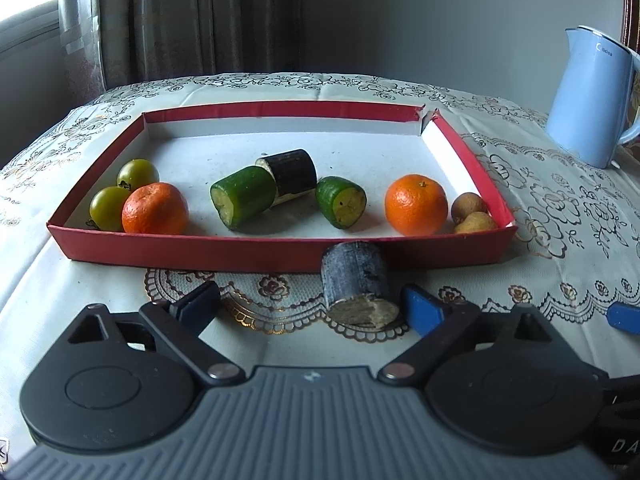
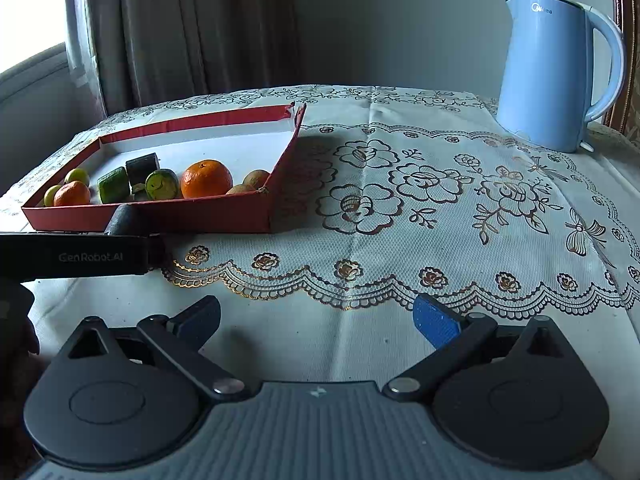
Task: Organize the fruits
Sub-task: 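Move the open left gripper toward the dark eggplant chunk beside the tray, then close the left gripper on the eggplant chunk, then lift the eggplant chunk with the left gripper and carry it over the tray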
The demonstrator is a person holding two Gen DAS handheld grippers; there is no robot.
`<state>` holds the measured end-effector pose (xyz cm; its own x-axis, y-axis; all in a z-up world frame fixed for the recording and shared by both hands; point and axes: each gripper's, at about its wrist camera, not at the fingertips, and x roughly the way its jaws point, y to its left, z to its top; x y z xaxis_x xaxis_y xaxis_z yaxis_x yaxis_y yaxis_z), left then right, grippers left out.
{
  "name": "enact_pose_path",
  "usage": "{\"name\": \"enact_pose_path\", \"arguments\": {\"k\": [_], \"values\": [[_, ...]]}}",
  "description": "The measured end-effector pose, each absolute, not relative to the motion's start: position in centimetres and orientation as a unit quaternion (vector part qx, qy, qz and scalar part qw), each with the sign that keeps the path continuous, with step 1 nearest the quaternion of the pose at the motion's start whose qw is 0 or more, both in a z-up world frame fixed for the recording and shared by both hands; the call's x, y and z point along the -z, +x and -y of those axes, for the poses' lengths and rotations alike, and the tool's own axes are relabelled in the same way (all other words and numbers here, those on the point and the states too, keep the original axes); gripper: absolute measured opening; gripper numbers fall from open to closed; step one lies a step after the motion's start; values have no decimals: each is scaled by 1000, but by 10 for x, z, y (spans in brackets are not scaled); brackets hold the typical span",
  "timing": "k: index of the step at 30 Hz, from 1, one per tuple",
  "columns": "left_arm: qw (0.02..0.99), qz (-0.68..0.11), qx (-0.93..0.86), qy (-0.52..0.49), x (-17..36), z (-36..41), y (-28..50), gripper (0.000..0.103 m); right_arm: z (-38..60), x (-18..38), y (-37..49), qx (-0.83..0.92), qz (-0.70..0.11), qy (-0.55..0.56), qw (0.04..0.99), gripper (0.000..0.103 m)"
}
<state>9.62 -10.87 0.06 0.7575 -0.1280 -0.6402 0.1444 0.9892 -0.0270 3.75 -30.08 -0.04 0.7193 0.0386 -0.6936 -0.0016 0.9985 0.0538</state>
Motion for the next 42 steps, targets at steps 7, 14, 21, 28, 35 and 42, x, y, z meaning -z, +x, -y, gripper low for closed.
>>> {"name": "enact_pose_path", "arguments": {"k": [7,14,21,28,35,42], "values": [[940,-330,84,12,-2,107,92,76,301,1,38,-9,-375,21,927,103],[940,-318,124,24,-4,114,85,41,300,1,38,-9,-376,20,927,103],[938,-317,138,11,-5,106,77,32,300,1,38,-9,-376,20,926,103],[938,-310,157,-10,-5,77,62,31,300,2,38,-9,-375,21,927,103],[942,-294,162,-22,-12,53,47,31,300,1,38,-9,-375,23,927,103],[958,-252,135,-5,-50,47,61,31,300,1,38,-9,-374,24,927,103]]}}
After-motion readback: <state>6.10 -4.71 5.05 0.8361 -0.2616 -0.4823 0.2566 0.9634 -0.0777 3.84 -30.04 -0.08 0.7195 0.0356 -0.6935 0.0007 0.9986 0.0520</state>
